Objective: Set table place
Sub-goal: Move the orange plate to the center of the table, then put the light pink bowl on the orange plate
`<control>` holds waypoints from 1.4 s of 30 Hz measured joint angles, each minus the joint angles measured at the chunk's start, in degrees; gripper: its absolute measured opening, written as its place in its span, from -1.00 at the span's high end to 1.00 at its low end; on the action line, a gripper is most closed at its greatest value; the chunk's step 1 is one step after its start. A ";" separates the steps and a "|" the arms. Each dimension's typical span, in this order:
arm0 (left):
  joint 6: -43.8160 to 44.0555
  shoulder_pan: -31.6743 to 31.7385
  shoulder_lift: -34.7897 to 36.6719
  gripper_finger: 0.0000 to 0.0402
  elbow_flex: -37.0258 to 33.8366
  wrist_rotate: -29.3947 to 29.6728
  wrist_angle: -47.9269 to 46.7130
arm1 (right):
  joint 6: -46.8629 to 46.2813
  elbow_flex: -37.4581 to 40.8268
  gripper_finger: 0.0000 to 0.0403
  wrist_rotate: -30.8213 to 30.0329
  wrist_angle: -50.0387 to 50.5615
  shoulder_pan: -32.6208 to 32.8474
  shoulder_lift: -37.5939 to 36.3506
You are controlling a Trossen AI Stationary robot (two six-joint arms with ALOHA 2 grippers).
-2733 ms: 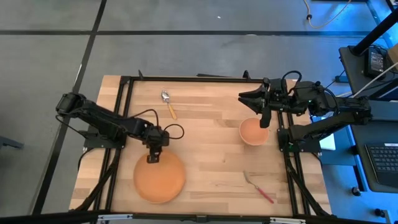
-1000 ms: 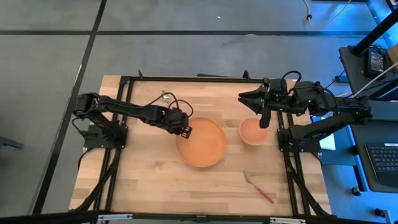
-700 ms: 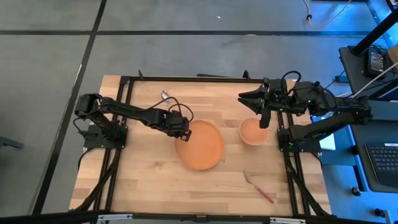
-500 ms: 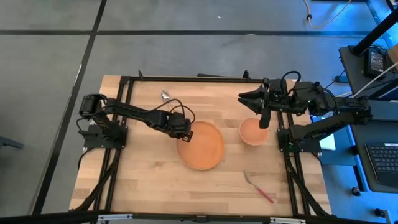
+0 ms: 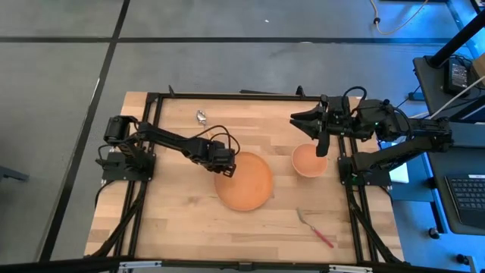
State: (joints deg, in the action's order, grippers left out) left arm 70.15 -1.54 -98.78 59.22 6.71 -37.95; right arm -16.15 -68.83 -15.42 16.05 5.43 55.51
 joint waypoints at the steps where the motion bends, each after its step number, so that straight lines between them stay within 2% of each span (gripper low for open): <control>1: 0.00 0.00 0.00 0.97 0.00 0.51 -0.75 | 0.00 0.00 0.52 0.00 0.04 0.00 0.00; 11: -2.23 0.17 -0.02 0.88 -0.02 0.78 -2.23 | 0.12 0.01 0.52 0.00 0.15 0.00 0.00; 27: -2.91 0.17 -0.07 0.68 -0.07 4.60 -5.07 | 0.12 0.00 0.52 0.02 0.16 0.00 0.00; 42: -2.86 0.04 -0.07 0.69 -0.07 3.75 -7.52 | 0.16 0.00 0.52 0.02 2.39 -0.02 0.00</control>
State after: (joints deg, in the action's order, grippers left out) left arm 67.29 -1.50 -98.85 59.16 10.46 -45.47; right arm -15.99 -68.84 -15.40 18.44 5.41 55.51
